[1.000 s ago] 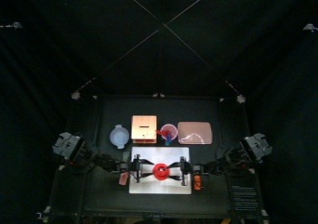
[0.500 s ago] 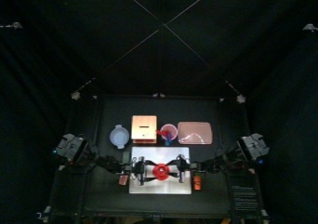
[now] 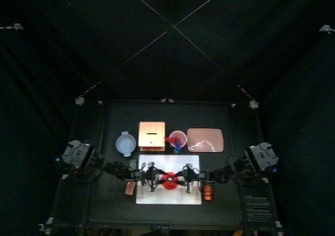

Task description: Grasp cookie cutter with both arms

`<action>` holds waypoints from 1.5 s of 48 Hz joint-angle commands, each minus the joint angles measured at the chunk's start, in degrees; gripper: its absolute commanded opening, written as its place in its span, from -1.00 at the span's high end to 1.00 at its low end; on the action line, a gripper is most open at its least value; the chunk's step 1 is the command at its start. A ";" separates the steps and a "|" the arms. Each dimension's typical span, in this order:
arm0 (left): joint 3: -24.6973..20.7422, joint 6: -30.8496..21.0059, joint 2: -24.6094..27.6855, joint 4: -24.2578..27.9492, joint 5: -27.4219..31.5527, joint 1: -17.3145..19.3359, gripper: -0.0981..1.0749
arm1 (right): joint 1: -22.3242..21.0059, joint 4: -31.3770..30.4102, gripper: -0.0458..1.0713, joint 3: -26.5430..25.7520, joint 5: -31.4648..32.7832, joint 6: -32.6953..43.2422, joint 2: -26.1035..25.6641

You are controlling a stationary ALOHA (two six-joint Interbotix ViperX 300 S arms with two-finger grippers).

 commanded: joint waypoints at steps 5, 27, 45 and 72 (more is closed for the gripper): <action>-2.29 -0.18 0.62 0.53 4.39 0.09 -0.32 | -0.18 0.09 -0.31 -0.53 -0.26 0.09 -1.14; -1.67 -0.18 -2.20 0.18 5.45 0.00 -0.29 | -0.18 0.09 -0.29 -0.35 0.18 0.18 -1.05; -0.09 -0.26 -2.11 -0.26 5.19 -0.53 -0.28 | -0.35 0.18 -0.28 -0.53 1.41 0.09 -1.05; -0.09 -0.18 -1.23 -0.79 5.19 -0.35 -0.10 | -0.35 -0.35 0.00 -1.05 2.11 -0.09 -0.26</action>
